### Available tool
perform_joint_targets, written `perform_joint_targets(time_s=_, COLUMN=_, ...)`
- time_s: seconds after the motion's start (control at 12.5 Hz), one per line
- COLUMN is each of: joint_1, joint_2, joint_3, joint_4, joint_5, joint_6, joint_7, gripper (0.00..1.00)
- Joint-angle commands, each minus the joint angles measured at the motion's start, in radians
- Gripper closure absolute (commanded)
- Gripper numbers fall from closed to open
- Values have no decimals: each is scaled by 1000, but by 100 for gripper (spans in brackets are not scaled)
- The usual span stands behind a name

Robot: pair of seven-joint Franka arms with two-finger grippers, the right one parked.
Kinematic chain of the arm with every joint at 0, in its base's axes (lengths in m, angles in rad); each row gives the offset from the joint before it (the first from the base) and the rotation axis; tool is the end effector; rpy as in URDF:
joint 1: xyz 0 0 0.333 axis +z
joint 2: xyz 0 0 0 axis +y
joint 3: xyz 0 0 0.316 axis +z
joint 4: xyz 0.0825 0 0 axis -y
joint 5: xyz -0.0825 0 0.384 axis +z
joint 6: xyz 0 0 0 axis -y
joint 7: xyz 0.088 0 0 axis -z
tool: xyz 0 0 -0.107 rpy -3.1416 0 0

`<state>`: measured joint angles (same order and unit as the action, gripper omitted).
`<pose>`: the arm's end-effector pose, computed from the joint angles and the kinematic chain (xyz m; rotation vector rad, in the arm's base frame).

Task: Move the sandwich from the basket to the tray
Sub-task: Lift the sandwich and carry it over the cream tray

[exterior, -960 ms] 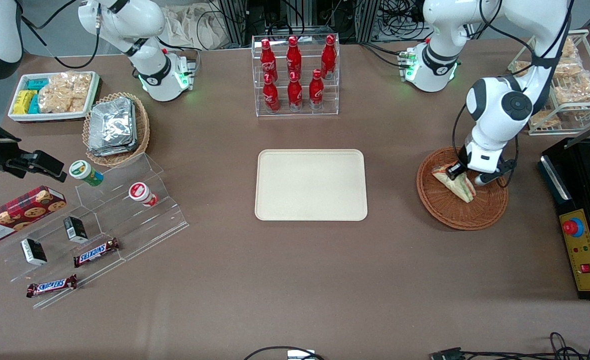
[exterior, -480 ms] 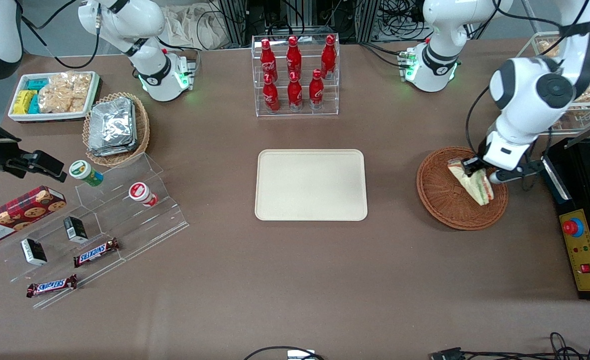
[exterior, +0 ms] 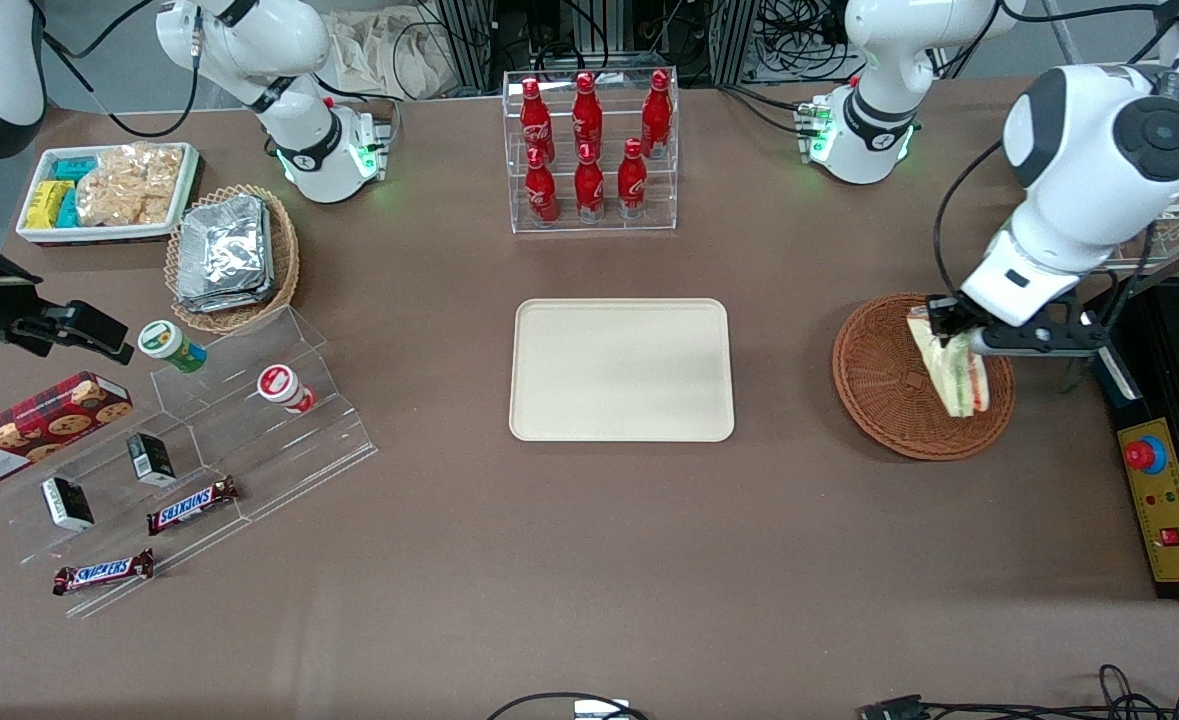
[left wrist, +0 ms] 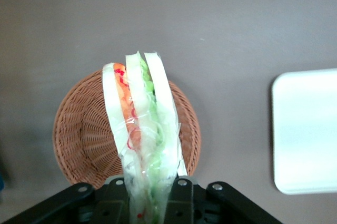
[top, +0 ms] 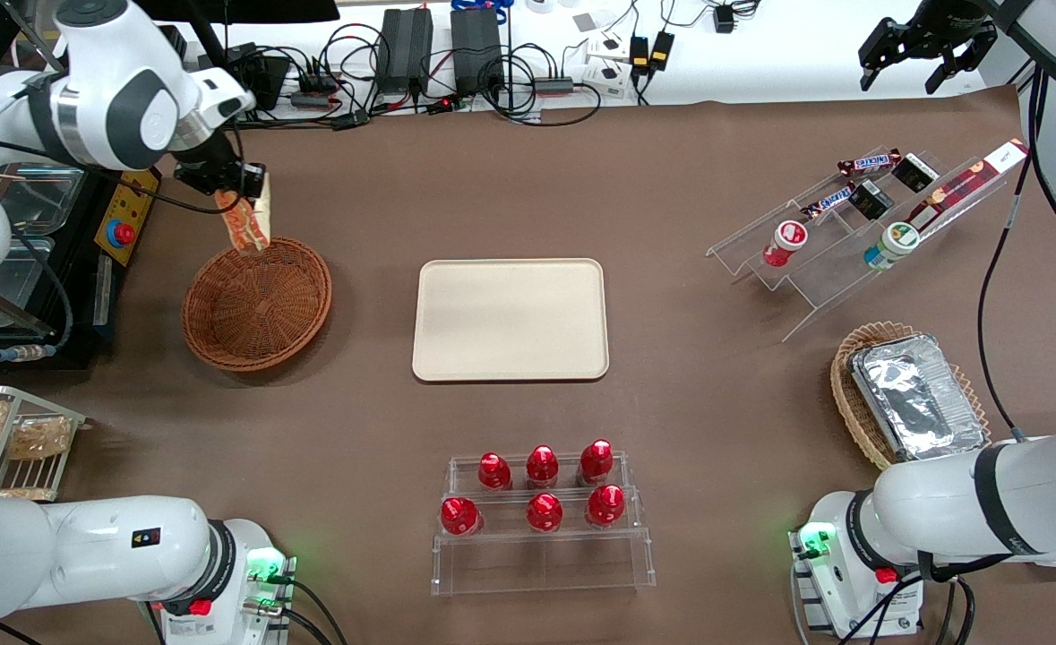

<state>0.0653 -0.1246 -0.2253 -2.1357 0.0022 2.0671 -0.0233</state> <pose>0.5123 -0.0854 0.4642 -3.1083 0.2129 -0.0862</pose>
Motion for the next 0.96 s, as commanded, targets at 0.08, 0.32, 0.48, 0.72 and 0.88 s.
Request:
perform_joint_targets(time_s=0.08, joint_1=-4, joint_2=14, joint_3=-99, joint_4=36, joint_5=-10, joint_6=-32, joint_7=33, gripper=79)
perform_joint_targets(time_s=0.32, joint_1=-4, joint_2=19, joint_3=-181, joint_4=49, joint_5=-21, joint_6=-28, joint_7=-19, gripper=79)
perform_joint_targets(time_s=0.48, joint_1=-6, joint_2=45, joint_3=-256, joint_4=88, joint_5=-54, joint_6=-25, joint_7=-102, gripper=79)
perform_joint_targets(time_s=0.72, joint_1=-6, joint_2=115, joint_3=-379, joint_4=117, joint_5=-44, joint_6=23, joint_7=-255, gripper=79)
perform_joint_targets(time_s=0.88, joint_1=-7, joint_2=160, joint_3=-430, joint_4=115, joint_5=-31, joint_6=63, joint_7=-300, gripper=79)
